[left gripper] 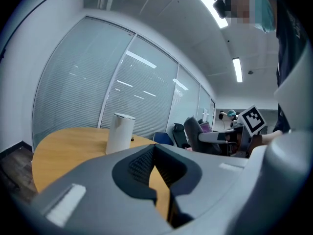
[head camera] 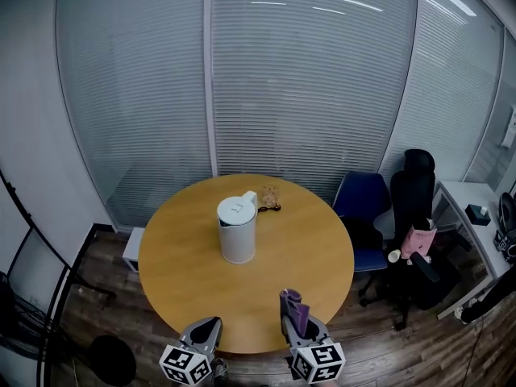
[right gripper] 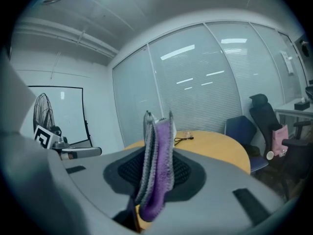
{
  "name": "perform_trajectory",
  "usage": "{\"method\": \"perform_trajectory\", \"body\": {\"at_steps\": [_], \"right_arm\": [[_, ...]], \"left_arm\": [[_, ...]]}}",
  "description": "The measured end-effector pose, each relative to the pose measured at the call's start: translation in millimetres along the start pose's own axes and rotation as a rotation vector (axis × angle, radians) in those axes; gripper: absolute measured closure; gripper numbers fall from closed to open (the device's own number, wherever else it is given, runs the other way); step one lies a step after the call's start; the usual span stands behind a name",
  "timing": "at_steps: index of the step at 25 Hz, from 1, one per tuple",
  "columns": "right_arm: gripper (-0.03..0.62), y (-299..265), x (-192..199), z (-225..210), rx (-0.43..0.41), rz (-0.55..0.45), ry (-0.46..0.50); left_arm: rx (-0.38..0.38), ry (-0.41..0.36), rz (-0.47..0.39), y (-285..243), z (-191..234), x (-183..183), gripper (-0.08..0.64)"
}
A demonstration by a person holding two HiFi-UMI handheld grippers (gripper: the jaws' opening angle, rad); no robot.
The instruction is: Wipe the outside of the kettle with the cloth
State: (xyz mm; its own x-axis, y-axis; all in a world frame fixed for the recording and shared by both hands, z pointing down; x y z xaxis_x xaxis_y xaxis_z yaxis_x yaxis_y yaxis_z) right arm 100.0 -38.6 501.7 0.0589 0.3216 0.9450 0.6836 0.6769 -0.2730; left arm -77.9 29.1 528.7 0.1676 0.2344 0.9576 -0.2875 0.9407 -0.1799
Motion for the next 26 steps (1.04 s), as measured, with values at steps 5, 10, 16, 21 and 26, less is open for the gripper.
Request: {"method": "perform_trajectory", "body": {"at_steps": [5,10,16,21,26], "right_arm": [[0.491,11,7,1,-0.028,0.007,-0.002],[0.491,17,11,4,-0.054,0.009,-0.016],[0.491,23,15,3,-0.068,0.017,-0.017],[0.491,28,18,3,-0.072,0.017,-0.018],[0.491,27,19,0,-0.079,0.016,-0.016]], "left_arm": [[-0.013,0.004,-0.015,10,-16,5,0.549],[-0.028,0.004,-0.016,18,-24,9,0.549],[-0.026,0.001,-0.006,20,-34,13,0.549],[-0.020,-0.007,-0.002,21,-38,15,0.550],[-0.009,-0.017,0.000,14,-43,15,0.549]]}}
Point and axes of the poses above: the fingertips, and each gripper's own axes: y backward along the fingers, z to its left, x out of its underside, the point moved 1 cm from there along y, backward along the fingers, and after that the axes turned 3 degrees about z, right-handed, at the moved point
